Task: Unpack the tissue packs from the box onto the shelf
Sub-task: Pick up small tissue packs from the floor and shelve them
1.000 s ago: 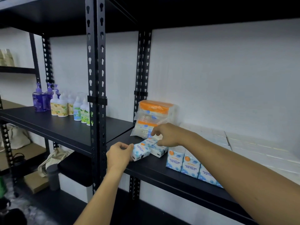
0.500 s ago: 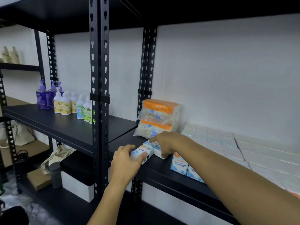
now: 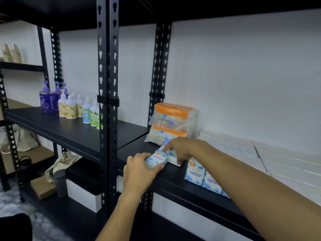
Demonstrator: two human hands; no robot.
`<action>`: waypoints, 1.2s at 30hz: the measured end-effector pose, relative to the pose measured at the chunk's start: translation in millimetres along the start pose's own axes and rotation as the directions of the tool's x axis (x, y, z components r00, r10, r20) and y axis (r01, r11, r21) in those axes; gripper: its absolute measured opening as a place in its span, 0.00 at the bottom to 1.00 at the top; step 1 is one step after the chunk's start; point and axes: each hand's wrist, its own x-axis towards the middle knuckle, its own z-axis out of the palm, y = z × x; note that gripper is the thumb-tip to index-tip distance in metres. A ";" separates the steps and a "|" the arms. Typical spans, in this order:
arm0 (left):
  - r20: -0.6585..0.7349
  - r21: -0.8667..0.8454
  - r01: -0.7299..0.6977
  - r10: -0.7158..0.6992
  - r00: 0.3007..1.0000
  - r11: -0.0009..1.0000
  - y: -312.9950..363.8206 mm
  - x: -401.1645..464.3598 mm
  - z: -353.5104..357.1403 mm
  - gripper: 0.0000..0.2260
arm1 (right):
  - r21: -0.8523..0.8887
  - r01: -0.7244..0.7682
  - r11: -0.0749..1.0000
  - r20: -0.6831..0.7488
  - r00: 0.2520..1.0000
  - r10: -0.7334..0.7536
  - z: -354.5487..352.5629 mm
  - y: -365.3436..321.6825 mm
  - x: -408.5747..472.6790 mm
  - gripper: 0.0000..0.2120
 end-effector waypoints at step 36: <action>0.054 -0.287 -0.373 0.403 0.914 0.883 179.1 -121.7 28.7 0.11 | 0.729 0.036 0.683 -0.553 0.619 0.557 75.8 89.9 -274.2 0.13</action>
